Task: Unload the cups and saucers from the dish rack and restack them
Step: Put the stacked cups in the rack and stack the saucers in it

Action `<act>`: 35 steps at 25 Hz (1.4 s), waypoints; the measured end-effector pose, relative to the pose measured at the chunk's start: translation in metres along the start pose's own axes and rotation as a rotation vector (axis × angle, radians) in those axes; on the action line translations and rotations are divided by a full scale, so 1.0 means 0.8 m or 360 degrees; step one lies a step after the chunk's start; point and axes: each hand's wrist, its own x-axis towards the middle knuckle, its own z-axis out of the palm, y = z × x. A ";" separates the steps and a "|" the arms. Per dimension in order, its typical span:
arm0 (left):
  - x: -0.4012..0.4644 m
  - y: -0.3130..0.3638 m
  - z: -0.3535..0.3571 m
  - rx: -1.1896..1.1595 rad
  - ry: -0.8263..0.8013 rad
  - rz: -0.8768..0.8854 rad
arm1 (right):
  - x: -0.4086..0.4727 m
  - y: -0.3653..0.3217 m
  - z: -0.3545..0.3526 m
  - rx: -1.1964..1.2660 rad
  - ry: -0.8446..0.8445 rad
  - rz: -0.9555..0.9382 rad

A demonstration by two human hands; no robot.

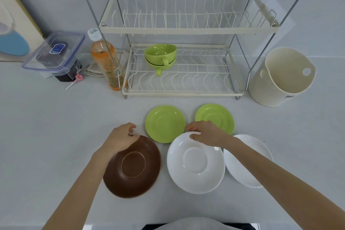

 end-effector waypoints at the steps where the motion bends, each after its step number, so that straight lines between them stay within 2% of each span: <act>1: -0.003 -0.008 0.003 0.0026 -0.0011 -0.0008 | -0.001 0.002 0.003 -0.0020 0.0012 -0.0016; 10: -0.012 -0.036 0.002 0.0074 0.0089 -0.0124 | 0.010 0.004 0.011 -0.0021 0.0205 0.0052; 12: -0.018 -0.046 -0.004 -0.0081 0.0056 -0.0181 | 0.010 0.007 0.010 -0.0011 0.0258 0.0109; 16: -0.043 -0.063 -0.014 -0.0755 -0.0018 -0.0303 | 0.001 0.015 0.009 -0.0023 0.0376 0.0275; 19: -0.055 -0.069 -0.019 -0.0984 0.0015 -0.0379 | -0.008 0.018 0.008 -0.0017 0.0438 0.0342; 25: -0.065 -0.039 -0.014 -0.1211 -0.0033 -0.0307 | -0.022 0.031 0.012 0.0039 0.0503 0.0405; 30: -0.070 0.002 0.027 -0.1250 -0.0125 -0.0212 | -0.036 0.041 0.016 0.0178 0.0523 0.0426; 35: -0.078 0.022 0.071 -0.1318 -0.0087 -0.0213 | -0.050 0.043 0.023 0.0226 0.0574 0.0392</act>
